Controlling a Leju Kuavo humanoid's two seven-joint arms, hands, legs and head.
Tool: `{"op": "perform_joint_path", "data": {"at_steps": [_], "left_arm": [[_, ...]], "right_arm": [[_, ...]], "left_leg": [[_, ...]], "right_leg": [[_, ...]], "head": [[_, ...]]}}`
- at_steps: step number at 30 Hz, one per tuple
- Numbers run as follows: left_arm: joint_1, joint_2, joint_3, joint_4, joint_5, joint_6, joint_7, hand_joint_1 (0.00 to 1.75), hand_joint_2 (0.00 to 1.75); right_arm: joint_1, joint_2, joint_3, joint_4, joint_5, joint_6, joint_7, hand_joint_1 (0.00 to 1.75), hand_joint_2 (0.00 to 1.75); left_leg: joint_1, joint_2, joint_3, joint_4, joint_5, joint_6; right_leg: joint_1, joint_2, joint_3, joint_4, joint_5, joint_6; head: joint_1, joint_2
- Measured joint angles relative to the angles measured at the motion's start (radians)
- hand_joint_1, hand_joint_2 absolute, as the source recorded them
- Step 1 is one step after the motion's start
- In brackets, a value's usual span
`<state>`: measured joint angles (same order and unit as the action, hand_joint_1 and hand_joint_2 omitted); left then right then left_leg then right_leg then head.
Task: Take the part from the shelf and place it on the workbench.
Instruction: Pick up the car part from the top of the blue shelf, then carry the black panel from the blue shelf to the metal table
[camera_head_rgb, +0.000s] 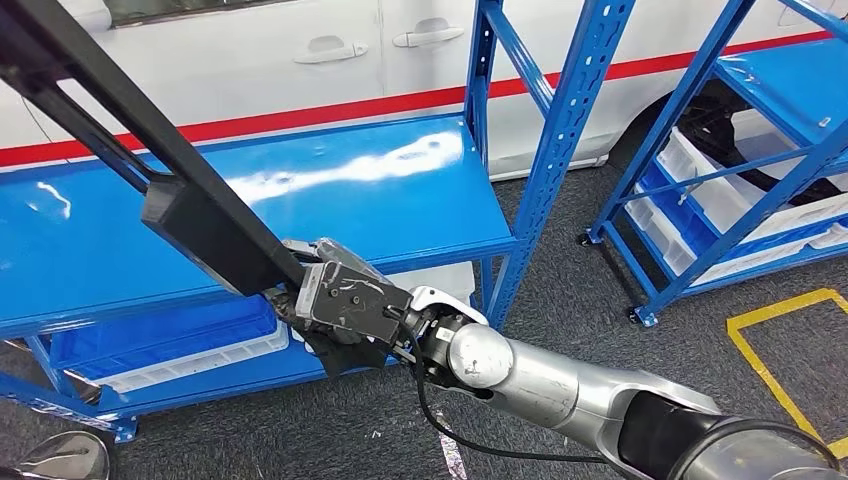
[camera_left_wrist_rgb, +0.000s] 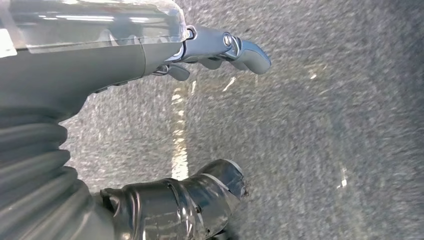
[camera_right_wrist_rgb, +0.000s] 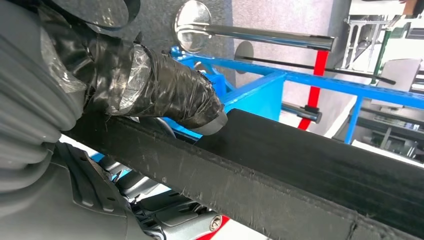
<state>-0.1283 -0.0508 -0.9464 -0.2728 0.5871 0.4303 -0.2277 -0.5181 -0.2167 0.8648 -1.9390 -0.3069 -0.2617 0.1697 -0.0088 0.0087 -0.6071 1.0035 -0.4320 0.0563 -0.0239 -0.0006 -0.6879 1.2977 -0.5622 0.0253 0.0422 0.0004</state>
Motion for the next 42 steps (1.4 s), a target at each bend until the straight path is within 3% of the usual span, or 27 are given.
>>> {"op": "perform_joint_path", "data": {"at_steps": [1,2,4,5,8,10,13,14,15,16,17,19,20,21,23,25,28,29,31,32,33,34,35,37,39,40,42], "left_arm": [[0.000,-0.001,0.000,0.000,0.000,0.000,0.000,0.00,1.75],[0.000,-0.001,0.000,0.000,0.000,0.000,0.000,0.00,1.75],[0.000,0.000,0.000,0.000,0.000,0.000,0.000,0.00,1.75],[0.000,0.000,0.000,0.000,0.000,0.000,0.000,0.00,1.75],[0.003,0.000,0.000,0.001,0.000,0.000,0.000,0.00,1.75],[0.004,0.001,0.000,0.001,0.000,0.000,0.000,0.00,1.75],[0.003,0.000,0.000,0.002,0.000,0.000,0.000,0.00,1.75],[0.003,0.000,0.000,0.002,0.000,0.001,0.000,0.00,1.75],[0.003,0.000,0.000,0.002,0.001,0.001,0.000,0.00,1.75],[0.003,0.000,0.000,0.002,0.001,0.002,0.000,0.00,1.75],[0.003,0.000,0.000,0.002,0.001,0.002,-0.001,0.00,1.75],[0.002,0.000,0.000,0.002,0.003,0.005,-0.004,0.00,1.75],[0.001,0.001,0.000,0.002,0.004,0.007,-0.007,0.00,1.75],[0.001,0.001,0.000,0.002,0.005,0.009,-0.010,0.00,1.75],[0.002,0.001,0.000,0.002,0.006,0.011,-0.014,0.00,1.75],[0.003,0.000,0.000,0.002,0.006,0.008,-0.016,0.00,1.75],[0.003,0.000,0.000,0.002,0.005,0.000,-0.020,0.00,1.75],[0.003,-0.001,0.000,0.002,0.004,-0.001,-0.022,0.00,1.75],[0.003,-0.003,0.000,0.002,0.003,-0.002,-0.025,0.00,1.75],[0.004,-0.004,0.000,0.002,0.003,-0.001,-0.027,0.00,1.75],[0.004,-0.003,0.000,0.002,0.003,0.000,-0.028,0.00,1.75],[0.003,-0.002,0.000,0.003,0.003,0.002,-0.028,0.00,1.75],[0.004,-0.001,0.000,0.003,0.003,0.004,-0.028,0.00,1.75],[0.005,0.000,0.000,0.003,0.004,0.011,-0.028,0.00,1.75],[0.007,0.000,0.000,0.003,0.005,0.018,-0.030,0.00,1.75],[0.008,0.001,0.000,0.003,0.008,0.021,-0.031,0.00,1.75],[0.009,0.001,0.000,0.003,0.017,0.030,-0.038,0.00,1.75]], "right_arm": [[0.000,0.000,0.000,0.000,0.001,0.000,0.000,1.75,1.75],[-0.001,-0.001,0.000,0.000,0.001,0.000,0.000,1.75,1.75],[0.000,-0.001,0.000,0.000,0.002,0.000,0.000,1.75,1.75],[0.000,-0.001,0.000,0.000,0.003,0.000,-0.001,1.75,1.75],[0.001,-0.003,0.000,0.000,0.003,0.000,-0.001,1.75,1.75],[0.000,-0.003,0.001,0.000,0.004,-0.001,-0.003,1.75,1.75],[0.002,-0.003,0.001,-0.002,0.013,-0.016,-0.025,1.75,1.75],[0.005,-0.003,0.000,-0.002,0.020,-0.026,-0.039,1.75,1.75],[0.010,-0.003,0.000,-0.004,0.030,-0.039,-0.057,1.75,1.75],[0.015,-0.003,-0.002,-0.007,0.040,-0.052,-0.074,1.75,1.75],[0.019,-0.002,-0.003,-0.011,0.051,-0.065,-0.090,1.75,1.75],[0.029,0.000,-0.009,-0.024,0.073,-0.094,-0.117,1.75,1.75],[0.034,0.001,-0.013,-0.030,0.083,-0.107,-0.126,1.75,1.75],[0.039,0.002,-0.018,-0.037,0.090,-0.118,-0.133,1.75,1.75],[0.048,0.002,-0.026,-0.047,0.097,-0.130,-0.135,1.75,1.75],[0.056,0.002,-0.032,-0.056,0.108,-0.139,-0.127,1.75,1.75],[0.068,0.002,-0.038,-0.060,0.151,-0.159,-0.114,1.75,1.75],[0.073,0.002,-0.039,-0.060,0.167,-0.164,-0.114,1.75,1.75],[0.083,0.002,-0.039,-0.059,0.189,-0.176,-0.117,1.75,1.75],[0.087,0.002,-0.040,-0.059,0.195,-0.181,-0.119,1.75,1.75],[0.089,0.002,-0.040,-0.059,0.199,-0.187,-0.119,1.75,1.75],[0.093,0.002,-0.042,-0.059,0.201,-0.193,-0.119,1.75,1.75],[0.097,0.003,-0.043,-0.060,0.202,-0.200,-0.120,1.75,1.75],[0.108,0.004,-0.047,-0.061,0.204,-0.215,-0.121,1.75,1.75],[0.118,0.004,-0.054,-0.063,0.205,-0.239,-0.125,1.75,1.75],[0.120,0.004,-0.059,-0.068,0.205,-0.251,-0.128,1.75,1.75],[0.123,0.004,-0.076,-0.082,0.208,-0.274,-0.138,1.75,1.75]], "left_leg": [[0.004,0.000,-0.017,0.013,0.003,-0.004],[0.009,0.001,-0.034,0.027,0.005,-0.009],[0.011,0.000,-0.061,0.053,0.009,-0.022],[0.009,-0.002,-0.069,0.062,0.012,-0.028],[0.006,-0.006,-0.082,0.074,0.023,-0.039],[0.010,-0.006,-0.103,0.110,-0.020,-0.047],[0.012,-0.005,-0.147,0.272,-0.147,-0.056],[0.011,-0.006,-0.152,0.316,-0.164,-0.054],[0.009,-0.006,-0.143,0.334,-0.162,-0.048],[0.005,-0.006,-0.120,0.321,-0.144,-0.038],[-0.002,-0.007,-0.078,0.274,-0.120,-0.024],[-0.018,-0.005,0.021,0.134,-0.104,0.011],[-0.025,-0.003,0.057,0.078,-0.104,0.023],[-0.031,-0.002,0.074,0.043,-0.104,0.029],[-0.037,-0.001,0.084,0.000,-0.072,0.034],[-0.033,0.003,0.092,-0.051,-0.035,0.036],[-0.024,0.006,0.075,-0.072,-0.003,0.026],[-0.020,0.006,0.064,-0.065,0.002,0.020],[-0.009,0.006,0.034,-0.042,0.007,0.009],[-0.001,0.006,0.016,-0.025,0.007,0.002],[0.005,0.004,-0.003,-0.003,0.005,-0.007],[0.010,0.001,-0.024,0.020,0.000,-0.018],[0.010,-0.003,-0.041,0.043,-0.005,-0.027],[0.008,-0.012,-0.061,0.075,-0.009,-0.038],[0.010,-0.018,-0.072,0.090,-0.011,-0.043],[0.012,-0.018,-0.081,0.105,-0.023,-0.046],[0.016,-0.016,-0.114,0.187,-0.080,-0.056]], "right_leg": [[-0.004,0.000,0.039,-0.051,0.027,0.006],[-0.005,-0.001,0.079,-0.112,0.035,0.011],[-0.003,0.001,0.129,-0.193,0.027,0.010],[0.000,0.002,0.132,-0.204,0.016,0.002],[0.000,0.005,0.115,-0.197,0.027,-0.028],[-0.001,0.003,0.097,-0.196,0.044,-0.044],[0.005,0.002,0.067,-0.197,0.070,-0.055],[0.009,0.002,0.056,-0.197,0.078,-0.057],[0.014,0.002,0.046,-0.197,0.086,-0.058],[0.020,0.002,0.035,-0.197,0.094,-0.060],[0.026,0.002,0.026,-0.197,0.103,-0.062],[0.031,0.002,0.013,-0.202,0.120,-0.063],[0.030,0.001,0.011,-0.209,0.129,-0.060],[0.024,-0.001,0.013,-0.218,0.139,-0.056],[0.016,-0.003,0.016,-0.240,0.160,-0.046],[0.016,0.000,0.010,-0.239,0.144,-0.038],[0.010,0.002,-0.025,-0.109,0.029,-0.022],[0.006,0.002,-0.034,-0.058,0.009,-0.014],[-0.004,0.001,-0.017,-0.031,0.027,0.005],[-0.011,-0.001,0.015,-0.067,0.051,0.017],[-0.016,0.002,0.050,-0.119,0.055,0.031],[-0.018,0.009,0.079,-0.158,0.057,0.035],[-0.020,0.016,0.094,-0.183,0.047,0.032],[-0.017,0.026,0.086,-0.175,0.034,0.005],[-0.017,0.017,0.076,-0.168,0.033,-0.016],[-0.017,0.011,0.073,-0.168,0.036,-0.023],[-0.016,0.000,0.067,-0.170,0.043,-0.033]], "head": [[0.000,0.000],[0.000,0.000],[0.002,0.000],[0.002,0.000],[0.002,0.000],[0.001,0.000],[0.001,0.000],[0.001,0.000],[0.001,0.000],[0.001,0.000],[0.001,0.000],[0.001,0.000],[0.001,0.000],[0.001,0.000],[0.001,0.000],[0.002,0.000],[0.003,0.000],[0.003,0.000],[0.003,0.000],[0.003,0.000],[0.003,0.000],[0.005,0.000],[0.007,0.000],[0.008,0.000],[0.005,0.000],[0.004,0.000],[0.003,0.000]]}}
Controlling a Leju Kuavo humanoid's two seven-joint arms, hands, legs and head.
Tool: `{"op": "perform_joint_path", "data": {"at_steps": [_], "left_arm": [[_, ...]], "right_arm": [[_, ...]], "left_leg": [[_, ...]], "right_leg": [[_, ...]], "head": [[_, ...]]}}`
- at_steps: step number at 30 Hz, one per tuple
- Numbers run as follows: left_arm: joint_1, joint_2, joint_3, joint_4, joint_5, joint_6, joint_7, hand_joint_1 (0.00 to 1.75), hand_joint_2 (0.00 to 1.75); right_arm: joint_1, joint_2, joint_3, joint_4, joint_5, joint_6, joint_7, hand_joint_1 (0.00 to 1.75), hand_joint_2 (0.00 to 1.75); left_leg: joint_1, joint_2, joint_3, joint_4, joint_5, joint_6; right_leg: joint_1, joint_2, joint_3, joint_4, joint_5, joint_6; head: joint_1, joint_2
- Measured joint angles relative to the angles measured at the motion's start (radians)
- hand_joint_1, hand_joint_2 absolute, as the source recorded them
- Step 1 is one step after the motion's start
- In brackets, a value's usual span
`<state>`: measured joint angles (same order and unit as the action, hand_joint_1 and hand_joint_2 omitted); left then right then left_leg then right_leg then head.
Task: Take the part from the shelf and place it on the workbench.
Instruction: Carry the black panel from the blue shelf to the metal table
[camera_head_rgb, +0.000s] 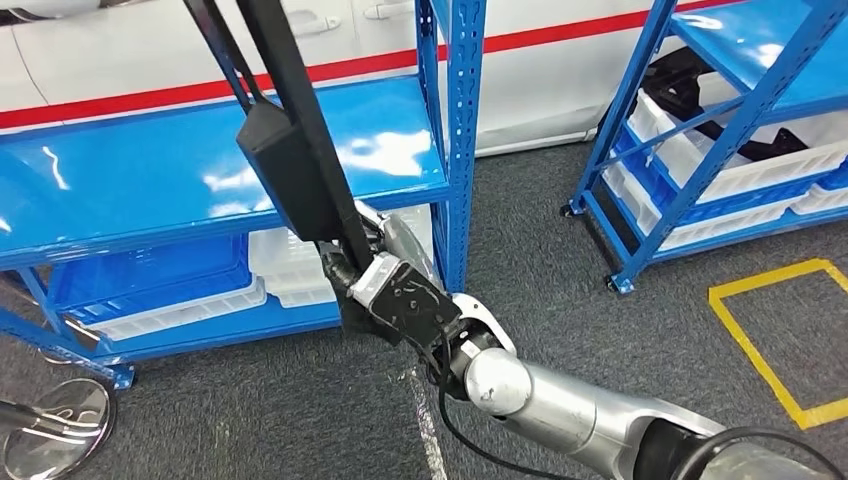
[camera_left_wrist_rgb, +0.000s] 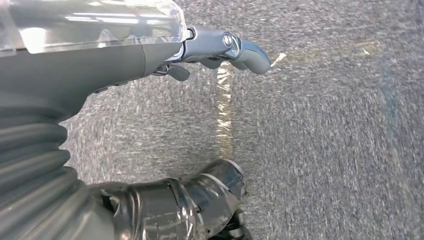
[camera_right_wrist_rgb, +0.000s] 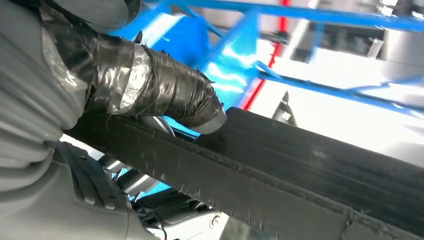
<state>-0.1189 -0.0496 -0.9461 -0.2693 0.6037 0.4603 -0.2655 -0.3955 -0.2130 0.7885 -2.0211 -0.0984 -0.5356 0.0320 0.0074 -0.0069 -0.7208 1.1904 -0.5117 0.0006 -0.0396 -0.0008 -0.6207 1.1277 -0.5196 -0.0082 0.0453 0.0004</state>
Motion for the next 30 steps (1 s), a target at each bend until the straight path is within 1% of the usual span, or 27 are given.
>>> {"op": "perform_joint_path", "data": {"at_steps": [2,3,4,5,6,8,9,10,11,12,13,14,15,16,17,18,19,20,21,22,23,24,25,26,27,28,30], "left_arm": [[0.000,0.000,0.000,0.000,0.012,0.008,-0.010,0.00,1.75],[0.000,0.000,0.000,0.000,0.017,0.011,-0.015,0.00,1.75],[0.000,0.000,0.000,0.000,0.021,0.013,-0.018,0.00,1.75],[-0.001,0.000,0.000,0.000,0.024,0.015,-0.019,0.00,1.75],[-0.002,0.000,0.000,0.000,0.025,0.016,-0.020,0.00,1.75],[-0.005,0.003,0.001,0.000,0.027,0.018,-0.021,0.00,1.75],[-0.007,0.005,0.002,0.000,0.027,0.018,-0.021,0.00,1.75],[-0.008,0.006,0.003,0.000,0.027,0.018,-0.021,0.00,1.75],[-0.008,0.007,0.006,0.000,0.027,0.019,-0.022,0.00,1.75],[-0.007,0.007,0.009,0.000,0.028,0.020,-0.023,0.00,1.75],[-0.007,0.007,0.011,0.000,0.031,0.023,-0.025,0.00,1.75],[-0.007,0.007,0.014,0.000,0.035,0.026,-0.029,0.00,1.75],[-0.008,0.007,0.016,0.000,0.042,0.029,-0.034,0.00,1.75],[-0.011,0.007,0.018,0.000,0.049,0.033,-0.040,0.00,1.75],[-0.014,0.007,0.022,0.000,0.057,0.037,-0.046,0.00,1.75],[-0.017,0.007,0.027,0.000,0.063,0.039,-0.050,0.00,1.75],[-0.019,0.007,0.032,0.000,0.068,0.041,-0.053,0.00,1.75],[-0.019,0.007,0.038,0.000,0.073,0.043,-0.054,0.00,1.75],[-0.019,0.007,0.043,0.000,0.079,0.044,-0.055,0.00,1.75],[-0.018,0.009,0.048,0.000,0.085,0.045,-0.057,0.00,1.75],[-0.019,0.011,0.054,0.001,0.094,0.047,-0.060,0.00,1.75],[-0.019,0.015,0.062,0.001,0.105,0.050,-0.064,0.00,1.75],[-0.018,0.020,0.072,0.002,0.119,0.052,-0.069,0.00,1.75],[-0.016,0.026,0.082,0.003,0.135,0.056,-0.074,0.00,1.75],[-0.010,0.034,0.093,0.004,0.153,0.058,-0.082,0.00,1.75],[-0.004,0.041,0.104,0.005,0.173,0.059,-0.092,0.00,1.75],[0.004,0.055,0.127,0.008,0.215,0.055,-0.120,0.00,1.75]], "right_arm": [[0.001,-0.001,-0.019,-0.017,0.008,-0.013,-0.006,1.75,1.75],[0.001,-0.001,-0.028,-0.023,0.012,-0.017,-0.007,1.75,1.75],[0.001,-0.002,-0.036,-0.029,0.015,-0.019,-0.008,1.75,1.75],[0.001,-0.002,-0.043,-0.034,0.017,-0.020,-0.008,1.75,1.75],[0.001,-0.003,-0.049,-0.040,0.017,-0.021,-0.008,1.75,1.75],[0.001,-0.003,-0.061,-0.053,0.018,-0.022,-0.008,1.75,1.75],[0.002,-0.003,-0.067,-0.057,0.018,-0.022,-0.008,1.75,1.75],[0.003,-0.004,-0.072,-0.060,0.018,-0.023,-0.008,1.75,1.75],[0.003,-0.004,-0.075,-0.062,0.018,-0.023,-0.008,1.75,1.75],[0.004,-0.004,-0.078,-0.064,0.020,-0.024,-0.009,1.75,1.75],[0.004,-0.005,-0.081,-0.067,0.023,-0.027,-0.010,1.75,1.75],[0.004,-0.007,-0.086,-0.070,0.030,-0.032,-0.013,1.75,1.75],[0.004,-0.009,-0.091,-0.074,0.040,-0.040,-0.017,1.75,1.75],[0.005,-0.011,-0.096,-0.078,0.054,-0.050,-0.022,1.75,1.75],[0.006,-0.013,-0.101,-0.082,0.070,-0.060,-0.026,1.75,1.75],[0.009,-0.015,-0.107,-0.085,0.091,-0.070,-0.028,1.75,1.75],[0.013,-0.017,-0.112,-0.086,0.111,-0.079,-0.029,1.75,1.75],[0.016,-0.018,-0.117,-0.087,0.129,-0.085,-0.029,1.75,1.75],[0.019,-0.019,-0.121,-0.088,0.146,-0.090,-0.029,1.75,1.75],[0.023,-0.021,-0.125,-0.089,0.159,-0.091,-0.029,1.75,1.75],[0.028,-0.022,-0.127,-0.092,0.170,-0.091,-0.029,1.75,1.75],[0.036,-0.024,-0.129,-0.094,0.178,-0.090,-0.028,1.75,1.75],[0.045,-0.025,-0.131,-0.096,0.186,-0.087,-0.027,1.75,1.75],[0.056,-0.025,-0.133,-0.098,0.192,-0.082,-0.026,1.75,1.75],[0.065,-0.026,-0.135,-0.098,0.198,-0.076,-0.023,1.75,1.75],[0.072,-0.027,-0.137,-0.098,0.204,-0.069,-0.021,1.75,1.75],[0.084,-0.029,-0.140,-0.098,0.215,-0.057,-0.018,1.75,1.75]], "left_leg": [[0.002,0.001,-0.041,0.119,-0.060,-0.006],[0.003,0.002,-0.049,0.154,-0.070,-0.005],[0.002,0.002,-0.041,0.157,-0.064,0.000],[-0.001,0.003,-0.015,0.124,-0.043,0.008],[-0.008,0.010,0.026,0.062,-0.017,0.021],[-0.024,0.042,0.102,-0.065,0.010,0.048],[-0.033,0.056,0.122,-0.105,0.015,0.058],[-0.039,0.064,0.129,-0.126,0.016,0.064],[-0.044,0.060,0.131,-0.141,0.027,0.068],[-0.042,0.053,0.139,-0.165,0.039,0.070],[-0.039,0.045,0.150,-0.190,0.051,0.070],[-0.035,0.037,0.160,-0.212,0.064,0.071],[-0.031,0.029,0.168,-0.228,0.073,0.071],[-0.032,0.020,0.168,-0.232,0.077,0.073],[-0.031,0.009,0.167,-0.230,0.078,0.075],[-0.031,-0.004,0.165,-0.226,0.076,0.074],[-0.030,-0.017,0.164,-0.221,0.073,0.072],[-0.028,-0.030,0.164,-0.212,0.067,0.068],[-0.025,-0.042,0.162,-0.199,0.059,0.062],[-0.022,-0.053,0.157,-0.184,0.049,0.056],[-0.021,-0.064,0.146,-0.161,0.039,0.049],[-0.019,-0.074,0.134,-0.144,0.032,0.043],[-0.019,-0.083,0.121,-0.133,0.029,0.038],[-0.018,-0.092,0.112,-0.124,0.028,0.034],[-0.016,-0.096,0.106,-0.124,0.028,0.031],[-0.017,-0.086,0.100,-0.116,0.025,0.025],[-0.014,-0.046,0.070,-0.057,-0.003,0.012]], "right_leg": [[0.004,-0.013,-0.005,-0.001,0.004,-0.004],[0.007,-0.020,-0.007,-0.001,0.006,-0.005],[0.010,-0.027,-0.008,-0.001,0.007,-0.005],[0.014,-0.034,-0.008,-0.001,0.007,-0.006],[0.017,-0.040,-0.007,-0.003,0.008,-0.006],[0.019,-0.055,-0.001,-0.013,0.013,-0.002],[0.017,-0.064,0.003,-0.022,0.017,0.002],[0.015,-0.073,0.008,-0.033,0.023,0.008],[0.013,-0.082,0.014,-0.045,0.029,0.015],[0.012,-0.085,0.017,-0.053,0.031,0.020],[0.013,-0.076,0.017,-0.053,0.027,0.023],[0.015,-0.059,0.010,-0.035,0.012,0.025],[0.016,-0.037,-0.009,0.007,-0.014,0.025],[0.017,-0.017,-0.033,0.062,-0.043,0.025],[0.018,-0.007,-0.061,0.124,-0.068,0.026],[0.017,-0.002,-0.083,0.168,-0.078,0.029],[0.016,0.000,-0.092,0.183,-0.071,0.033],[0.014,0.001,-0.084,0.162,-0.045,0.037],[0.011,0.007,-0.062,0.108,-0.007,0.041],[0.006,0.026,-0.038,0.055,0.019,0.044],[0.002,0.048,-0.017,0.005,0.035,0.044],[0.000,0.065,-0.007,-0.020,0.037,0.040],[0.002,0.076,-0.005,-0.026,0.028,0.034],[0.003,0.071,-0.004,-0.030,0.027,0.027],[0.004,0.060,-0.004,-0.029,0.027,0.021],[0.003,0.050,-0.001,-0.032,0.026,0.016],[0.000,0.027,0.008,-0.040,0.026,0.008]], "head": [[0.000,0.000],[0.000,0.000],[0.000,0.000],[0.000,0.000],[0.000,0.000],[0.000,0.000],[0.000,0.000],[0.000,0.000],[0.000,0.000],[0.000,0.000],[0.000,0.000],[0.001,0.000],[0.001,0.000],[0.001,0.000],[0.001,0.000],[0.001,0.000],[0.001,0.000],[0.001,0.000],[0.001,0.000],[0.001,0.000],[0.001,0.000],[0.000,0.000],[0.000,0.000],[-0.001,0.000],[0.000,0.000],[-0.001,0.000],[-0.004,0.000]]}}
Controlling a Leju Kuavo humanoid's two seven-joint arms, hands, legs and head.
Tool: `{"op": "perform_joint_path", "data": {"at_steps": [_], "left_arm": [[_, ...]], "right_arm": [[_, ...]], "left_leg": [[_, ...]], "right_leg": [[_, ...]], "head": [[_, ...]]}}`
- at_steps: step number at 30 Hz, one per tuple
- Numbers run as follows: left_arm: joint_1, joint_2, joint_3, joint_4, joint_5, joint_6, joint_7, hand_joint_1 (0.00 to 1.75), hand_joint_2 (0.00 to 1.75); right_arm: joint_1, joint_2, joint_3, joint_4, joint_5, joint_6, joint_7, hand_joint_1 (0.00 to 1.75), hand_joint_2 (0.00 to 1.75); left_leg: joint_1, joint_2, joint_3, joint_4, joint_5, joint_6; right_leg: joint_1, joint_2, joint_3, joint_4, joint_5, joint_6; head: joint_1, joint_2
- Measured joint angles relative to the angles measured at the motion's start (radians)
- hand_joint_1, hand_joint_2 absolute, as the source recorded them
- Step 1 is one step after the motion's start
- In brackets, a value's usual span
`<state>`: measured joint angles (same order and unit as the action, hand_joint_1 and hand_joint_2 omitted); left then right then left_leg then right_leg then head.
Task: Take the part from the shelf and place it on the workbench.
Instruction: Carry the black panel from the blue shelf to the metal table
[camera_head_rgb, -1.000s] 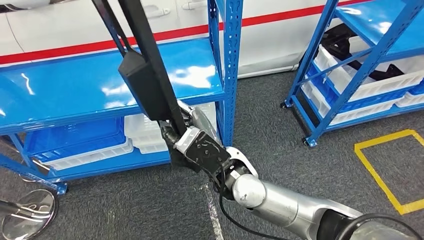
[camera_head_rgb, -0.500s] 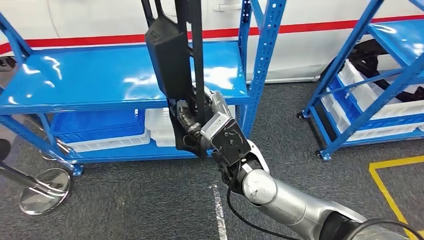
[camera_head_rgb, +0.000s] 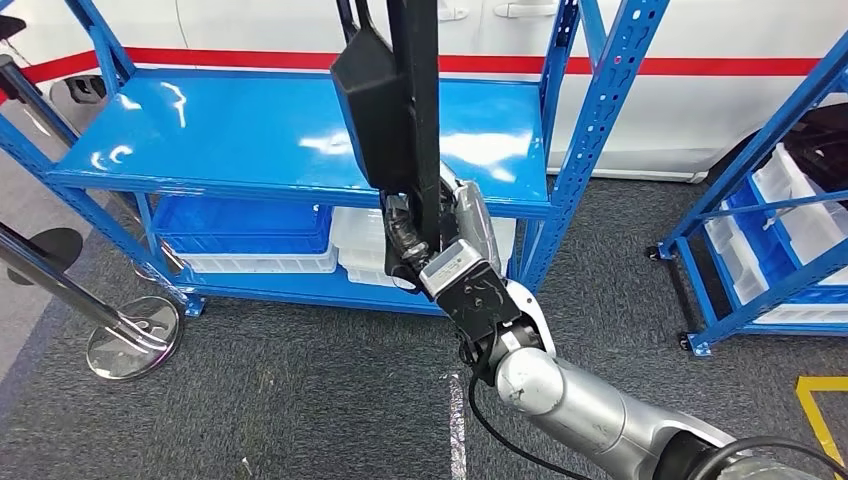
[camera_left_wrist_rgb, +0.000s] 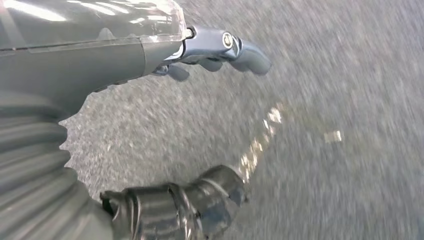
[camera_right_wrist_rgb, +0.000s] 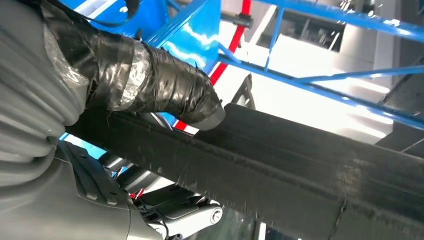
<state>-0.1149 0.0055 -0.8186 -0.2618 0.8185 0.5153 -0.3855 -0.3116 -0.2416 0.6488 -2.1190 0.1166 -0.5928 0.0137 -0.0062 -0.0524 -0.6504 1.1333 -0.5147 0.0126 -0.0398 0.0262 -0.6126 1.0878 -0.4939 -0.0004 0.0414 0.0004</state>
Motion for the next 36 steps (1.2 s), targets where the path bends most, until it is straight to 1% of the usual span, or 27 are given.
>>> {"op": "perform_joint_path", "data": {"at_steps": [1,2,3,4,5,6,8,10,12,13,15,16,17,18,19,20,22,24,26,28,29,30,32,33,34,35,36], "left_arm": [[0.002,0.006,0.014,0.000,0.018,-0.004,-0.016,0.00,1.75],[0.002,0.013,0.028,0.001,0.033,-0.007,-0.030,0.00,1.75],[0.003,0.022,0.045,0.001,0.045,-0.009,-0.041,0.00,1.75],[0.005,0.030,0.061,0.001,0.056,-0.009,-0.049,0.00,1.75],[0.007,0.039,0.077,0.002,0.065,-0.009,-0.053,0.00,1.75],[0.011,0.050,0.091,0.002,0.073,-0.009,-0.056,0.00,1.75],[0.015,0.068,0.112,0.002,0.084,-0.008,-0.061,0.00,1.75],[0.015,0.085,0.132,0.002,0.096,-0.009,-0.071,0.00,1.75],[0.018,0.100,0.155,0.002,0.113,-0.015,-0.087,0.00,1.75],[0.021,0.105,0.165,0.002,0.120,-0.018,-0.095,0.00,1.75],[0.028,0.110,0.182,0.002,0.129,-0.021,-0.106,0.00,1.75],[0.029,0.110,0.187,0.002,0.129,-0.021,-0.108,0.00,1.75],[0.029,0.111,0.192,0.002,0.129,-0.021,-0.109,0.00,1.75],[0.027,0.110,0.196,0.002,0.128,-0.020,-0.109,0.00,1.75],[0.025,0.110,0.201,0.002,0.125,-0.020,-0.108,0.00,1.75],[0.025,0.109,0.205,0.002,0.121,-0.020,-0.108,0.00,1.75],[0.028,0.107,0.210,0.002,0.111,-0.019,-0.106,0.00,1.75],[0.030,0.106,0.211,0.002,0.099,-0.018,-0.104,0.00,1.75],[0.030,0.104,0.211,0.002,0.089,-0.018,-0.101,0.00,1.75],[0.032,0.104,0.212,0.002,0.085,-0.017,-0.100,0.00,1.75],[0.034,0.104,0.212,0.003,0.084,-0.017,-0.100,0.00,1.75],[0.035,0.104,0.212,0.003,0.083,-0.017,-0.099,0.00,1.75],[0.032,0.102,0.212,0.004,0.081,-0.017,-0.099,0.00,1.75],[0.031,0.102,0.212,0.004,0.080,-0.017,-0.098,0.00,1.75],[0.031,0.100,0.212,0.004,0.078,-0.017,-0.095,0.00,1.75],[0.031,0.099,0.212,0.004,0.076,-0.017,-0.093,0.00,1.75],[0.032,0.098,0.212,0.004,0.074,-0.017,-0.091,0.00,1.75]], "right_arm": [[0.006,0.000,-0.002,0.000,0.006,0.005,0.001,1.75,1.75],[0.012,0.000,-0.004,0.000,0.010,0.009,0.001,1.75,1.75],[0.019,-0.001,-0.005,0.001,0.016,0.015,0.002,1.75,1.75],[0.024,-0.001,-0.006,0.002,0.022,0.020,0.003,1.75,1.75],[0.029,-0.001,-0.006,0.004,0.025,0.026,0.004,1.75,1.75],[0.032,-0.001,-0.006,0.006,0.028,0.032,0.005,1.75,1.75],[0.036,-0.001,-0.006,0.008,0.029,0.040,0.005,1.75,1.75],[0.042,-0.001,-0.006,0.009,0.028,0.039,0.001,1.75,1.75],[0.053,-0.001,-0.006,0.011,0.025,0.031,-0.006,1.75,1.75],[0.060,-0.001,-0.006,0.013,0.023,0.027,-0.009,1.75,1.75],[0.072,-0.001,-0.007,0.015,0.019,0.022,-0.016,1.75,1.75],[0.076,-0.001,-0.008,0.016,0.017,0.020,-0.018,1.75,1.75],[0.079,-0.001,-0.009,0.016,0.016,0.019,-0.019,1.75,1.75],[0.083,-0.001,-0.009,0.017,0.015,0.018,-0.020,1.75,1.75],[0.088,-0.002,-0.010,0.018,0.015,0.018,-0.019,1.75,1.75],[0.093,-0.002,-0.010,0.019,0.015,0.018,-0.018,1.75,1.75],[0.098,-0.002,-0.011,0.020,0.019,0.018,-0.013,1.75,1.75],[0.098,-0.002,-0.011,0.020,0.032,0.018,-0.008,1.75,1.75],[0.101,-0.002,-0.011,0.018,0.048,0.019,-0.001,1.75,1.75],[0.103,-0.004,-0.011,0.017,0.054,0.019,0.004,1.75,1.75],[0.102,-0.004,-0.011,0.017,0.055,0.019,0.006,1.75,1.75],[0.102,-0.005,-0.011,0.017,0.057,0.019,0.006,1.75,1.75],[0.102,-0.005,-0.011,0.017,0.062,0.019,0.006,1.75,1.75],[0.103,-0.005,-0.011,0.017,0.065,0.019,0.006,1.75,1.75],[0.103,-0.005,-0.011,0.017,0.067,0.017,0.007,1.75,1.75],[0.104,-0.005,-0.011,0.017,0.069,0.014,0.007,1.75,1.75],[0.105,-0.005,-0.011,0.017,0.071,0.011,0.007,1.75,1.75]], "left_leg": [[0.003,0.022,-0.027,0.054,-0.022,-0.008],[0.007,0.032,-0.059,0.112,-0.043,-0.014],[0.011,0.037,-0.089,0.160,-0.053,-0.018],[0.014,0.040,-0.108,0.183,-0.049,-0.021],[0.015,0.043,-0.106,0.167,-0.025,-0.021],[0.016,0.051,-0.088,0.119,0.012,-0.020],[0.008,0.090,-0.029,-0.010,0.074,-0.015],[-0.007,0.118,0.004,-0.081,0.086,-0.005],[-0.014,0.104,0.010,-0.100,0.085,0.005],[-0.013,0.093,0.016,-0.110,0.089,0.009],[-0.008,0.072,0.032,-0.127,0.093,0.022],[-0.007,0.062,0.036,-0.131,0.094,0.030],[-0.007,0.052,0.037,-0.131,0.093,0.036],[-0.008,0.038,0.037,-0.129,0.091,0.041],[-0.009,0.024,0.037,-0.126,0.089,0.043],[-0.010,0.008,0.037,-0.122,0.087,0.043],[-0.008,-0.021,0.037,-0.106,0.078,0.040],[-0.006,-0.046,0.025,-0.080,0.065,0.031],[-0.003,-0.067,0.007,-0.062,0.060,0.021],[0.000,-0.082,-0.003,-0.059,0.061,0.014],[-0.002,-0.070,-0.007,-0.051,0.057,0.010],[-0.002,-0.045,-0.019,-0.027,0.044,0.004],[0.001,0.018,-0.068,0.071,0.000,-0.009],[0.005,0.034,-0.102,0.132,-0.022,-0.014],[0.007,0.042,-0.128,0.176,-0.033,-0.016],[0.009,0.045,-0.140,0.193,-0.030,-0.016],[0.009,0.047,-0.134,0.175,-0.010,-0.013]], "right_leg": [[0.001,-0.012,0.005,-0.002,-0.001,-0.002],[0.002,-0.025,0.008,-0.004,-0.003,-0.004],[0.003,-0.039,0.011,-0.005,-0.005,-0.005],[0.003,-0.052,0.014,-0.005,-0.008,-0.006],[0.003,-0.064,0.018,-0.005,-0.012,-0.006],[0.003,-0.075,0.024,-0.006,-0.016,-0.005],[0.005,-0.094,0.038,-0.012,-0.023,-0.001],[0.010,-0.114,0.047,-0.023,-0.024,0.006],[0.012,-0.135,0.056,-0.035,-0.025,0.015],[0.011,-0.130,0.061,-0.035,-0.029,0.019],[0.010,-0.086,0.045,0.011,-0.062,0.021],[0.010,-0.056,0.018,0.064,-0.088,0.018],[0.012,-0.038,-0.017,0.130,-0.116,0.015],[0.015,-0.031,-0.053,0.191,-0.134,0.012],[0.017,-0.027,-0.079,0.229,-0.137,0.011],[0.019,-0.025,-0.088,0.232,-0.121,0.011],[0.017,-0.016,-0.055,0.138,-0.047,0.012],[0.010,0.030,-0.015,0.042,-0.006,0.013],[0.010,0.061,-0.007,0.019,-0.008,0.010],[0.012,0.039,-0.005,0.014,-0.004,0.001],[0.010,0.027,-0.001,0.011,-0.003,-0.005],[0.008,0.014,0.003,0.008,-0.003,-0.009],[0.010,-0.012,0.010,0.004,-0.005,-0.015],[0.013,-0.027,0.012,0.003,-0.006,-0.017],[0.016,-0.041,0.013,0.003,-0.008,-0.018],[0.018,-0.055,0.014,0.003,-0.011,-0.018],[0.020,-0.068,0.016,0.003,-0.013,-0.019]], "head": [[-0.002,0.000],[-0.002,0.000],[-0.002,0.000],[-0.002,0.000],[-0.002,0.000],[-0.002,0.000],[-0.002,0.000],[-0.002,0.000],[-0.001,0.000],[-0.001,0.000],[0.000,0.000],[0.000,0.000],[0.000,0.000],[0.001,0.000],[0.001,0.000],[0.001,0.000],[0.001,0.000],[0.000,0.000],[-0.001,0.000],[-0.001,0.000],[-0.003,0.000],[-0.005,0.000],[-0.009,0.000],[-0.010,0.000],[-0.010,0.000],[-0.010,0.000],[-0.010,0.000]]}}
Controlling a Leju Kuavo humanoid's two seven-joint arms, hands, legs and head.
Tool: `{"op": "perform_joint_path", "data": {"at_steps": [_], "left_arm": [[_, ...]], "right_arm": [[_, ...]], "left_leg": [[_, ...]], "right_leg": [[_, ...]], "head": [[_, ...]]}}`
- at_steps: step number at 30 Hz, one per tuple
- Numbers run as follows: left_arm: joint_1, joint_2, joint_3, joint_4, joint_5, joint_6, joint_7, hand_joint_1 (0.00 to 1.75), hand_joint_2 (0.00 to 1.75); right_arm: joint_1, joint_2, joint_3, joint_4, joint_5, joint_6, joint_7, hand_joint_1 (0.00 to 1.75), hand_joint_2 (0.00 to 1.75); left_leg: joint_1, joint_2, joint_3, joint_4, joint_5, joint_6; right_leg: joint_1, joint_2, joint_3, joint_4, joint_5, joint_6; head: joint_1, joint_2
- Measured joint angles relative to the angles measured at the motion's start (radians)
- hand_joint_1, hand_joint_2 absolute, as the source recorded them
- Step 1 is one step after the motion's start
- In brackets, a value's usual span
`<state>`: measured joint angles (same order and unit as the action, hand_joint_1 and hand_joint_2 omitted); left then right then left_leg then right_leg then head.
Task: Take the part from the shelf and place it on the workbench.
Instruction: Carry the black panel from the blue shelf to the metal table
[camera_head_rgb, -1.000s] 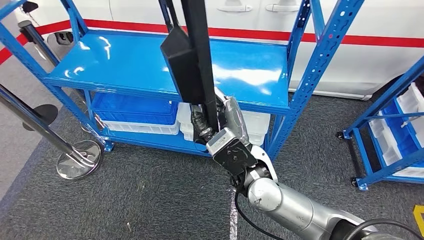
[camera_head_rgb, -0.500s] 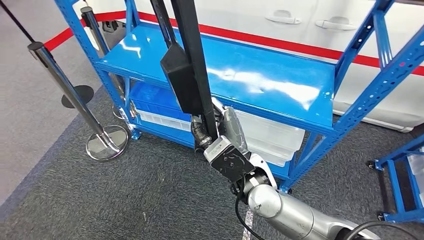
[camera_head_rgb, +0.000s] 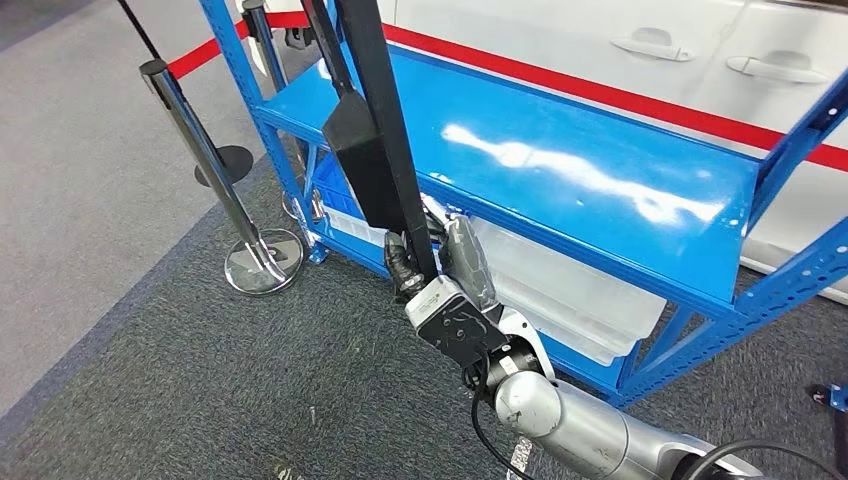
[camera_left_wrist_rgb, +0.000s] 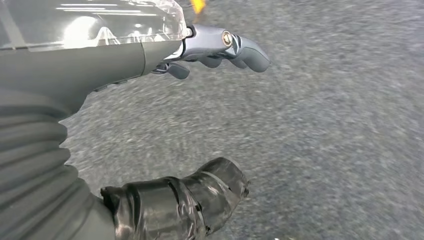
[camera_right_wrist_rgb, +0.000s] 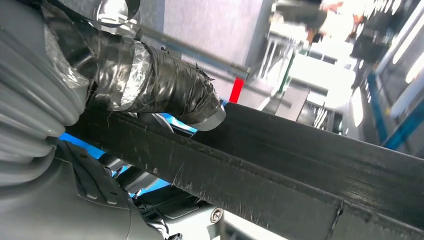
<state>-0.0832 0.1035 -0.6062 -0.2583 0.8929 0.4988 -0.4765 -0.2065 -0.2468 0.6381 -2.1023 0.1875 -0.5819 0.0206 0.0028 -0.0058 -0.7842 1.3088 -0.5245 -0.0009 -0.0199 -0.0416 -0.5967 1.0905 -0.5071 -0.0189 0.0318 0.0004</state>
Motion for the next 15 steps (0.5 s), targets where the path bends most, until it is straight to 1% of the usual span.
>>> {"op": "perform_joint_path", "data": {"at_steps": [1,2,3,4,5,6,7,8,9,10,11,12,13,14,15], "left_arm": [[0.001,-0.001,0.000,0.000,-0.002,0.000,0.002,0.00,1.75],[0.000,0.000,0.000,0.000,-0.004,0.001,0.003,0.00,1.75],[0.000,0.000,0.000,0.000,-0.007,0.002,0.004,0.00,1.75],[-0.001,0.000,0.000,0.000,-0.010,0.003,0.004,0.00,1.75],[-0.003,0.001,0.000,0.000,-0.014,0.004,0.005,0.00,1.75],[-0.003,0.002,0.000,0.000,-0.016,0.005,0.006,0.00,1.75],[-0.004,0.004,0.000,0.000,-0.020,0.007,0.007,0.00,1.75],[-0.002,0.005,0.000,0.000,-0.024,0.009,0.009,0.00,1.75],[-0.001,0.005,0.000,0.000,-0.027,0.011,0.011,0.00,1.75],[-0.001,0.005,0.000,0.000,-0.031,0.013,0.013,0.00,1.75],[-0.002,0.004,0.000,0.000,-0.035,0.015,0.015,0.00,1.75],[-0.005,0.004,0.000,0.000,-0.039,0.016,0.016,0.00,1.75],[-0.008,0.004,0.000,0.000,-0.043,0.017,0.018,0.00,1.75],[-0.009,0.003,0.000,0.000,-0.047,0.017,0.021,0.00,1.75],[-0.009,0.003,0.000,0.000,-0.050,0.018,0.023,0.00,1.75]], "right_arm": [[0.000,0.000,0.000,0.000,0.002,-0.003,0.000,1.75,1.75],[0.001,0.000,0.000,0.000,0.003,-0.005,0.000,1.75,1.75],[0.001,0.000,0.000,0.000,0.004,-0.008,-0.001,1.75,1.75],[0.002,0.000,0.000,0.000,0.006,-0.011,-0.002,1.75,1.75],[0.003,0.000,0.000,0.000,0.006,-0.015,-0.003,1.75,1.75],[0.004,0.000,0.000,0.000,0.007,-0.018,-0.004,1.75,1.75],[0.005,0.000,0.000,-0.001,0.009,-0.020,-0.005,1.75,1.75],[0.006,0.000,0.000,-0.002,0.010,-0.020,-0.006,1.75,1.75],[0.007,-0.001,0.000,-0.002,0.012,-0.021,-0.007,1.75,1.75],[0.008,-0.001,0.000,-0.004,0.014,-0.022,-0.008,1.75,1.75],[0.008,-0.001,0.000,-0.004,0.015,-0.022,-0.009,1.75,1.75],[0.010,-0.001,0.000,-0.005,0.016,-0.023,-0.009,1.75,1.75],[0.013,-0.001,0.000,-0.006,0.018,-0.024,-0.009,1.75,1.75],[0.016,-0.001,0.000,-0.007,0.021,-0.025,-0.007,1.75,1.75],[0.020,-0.001,0.000,-0.007,0.026,-0.026,-0.005,1.75,1.75]], "left_leg": [[-0.002,0.006,0.029,-0.058,0.035,0.005],[-0.008,0.023,0.067,-0.129,0.063,0.010],[-0.017,0.044,0.101,-0.192,0.083,0.016],[-0.027,0.062,0.127,-0.241,0.095,0.024],[-0.035,0.072,0.137,-0.261,0.093,0.029],[-0.041,0.068,0.140,-0.269,0.095,0.035],[-0.044,0.056,0.146,-0.279,0.097,0.040],[-0.042,0.045,0.157,-0.294,0.101,0.045],[-0.038,0.034,0.170,-0.308,0.105,0.049],[-0.034,0.025,0.182,-0.320,0.108,0.055],[-0.031,0.016,0.189,-0.325,0.110,0.059],[-0.030,0.004,0.191,-0.323,0.109,0.063],[-0.030,-0.008,0.191,-0.320,0.107,0.067],[-0.029,-0.023,0.190,-0.316,0.104,0.067],[-0.028,-0.038,0.190,-0.311,0.100,0.067]], "right_leg": [[0.001,-0.013,0.004,-0.001,-0.003,0.000],[0.002,-0.024,0.010,-0.005,-0.006,0.000],[0.003,-0.035,0.017,-0.010,-0.007,0.001],[0.004,-0.045,0.023,-0.016,-0.008,0.004],[0.004,-0.055,0.028,-0.023,-0.007,0.007],[0.004,-0.065,0.033,-0.029,-0.007,0.011],[0.003,-0.074,0.040,-0.036,-0.008,0.016],[0.001,-0.070,0.047,-0.037,-0.012,0.021],[0.000,-0.053,0.048,-0.025,-0.023,0.024],[0.001,-0.027,0.037,0.008,-0.041,0.026],[0.000,0.003,0.011,0.060,-0.065,0.024],[0.002,0.025,-0.030,0.131,-0.092,0.023],[0.002,0.035,-0.071,0.198,-0.112,0.023],[0.001,0.040,-0.103,0.240,-0.115,0.025],[0.000,0.043,-0.119,0.250,-0.101,0.027]], "head": [[0.000,0.000],[0.000,0.000],[0.000,0.000],[0.000,0.000],[0.000,0.000],[0.000,0.000],[0.000,0.000],[0.001,0.000],[0.001,0.000],[0.002,0.000],[0.002,0.000],[0.002,0.000],[0.002,0.000],[0.002,0.000],[0.002,0.000]]}}
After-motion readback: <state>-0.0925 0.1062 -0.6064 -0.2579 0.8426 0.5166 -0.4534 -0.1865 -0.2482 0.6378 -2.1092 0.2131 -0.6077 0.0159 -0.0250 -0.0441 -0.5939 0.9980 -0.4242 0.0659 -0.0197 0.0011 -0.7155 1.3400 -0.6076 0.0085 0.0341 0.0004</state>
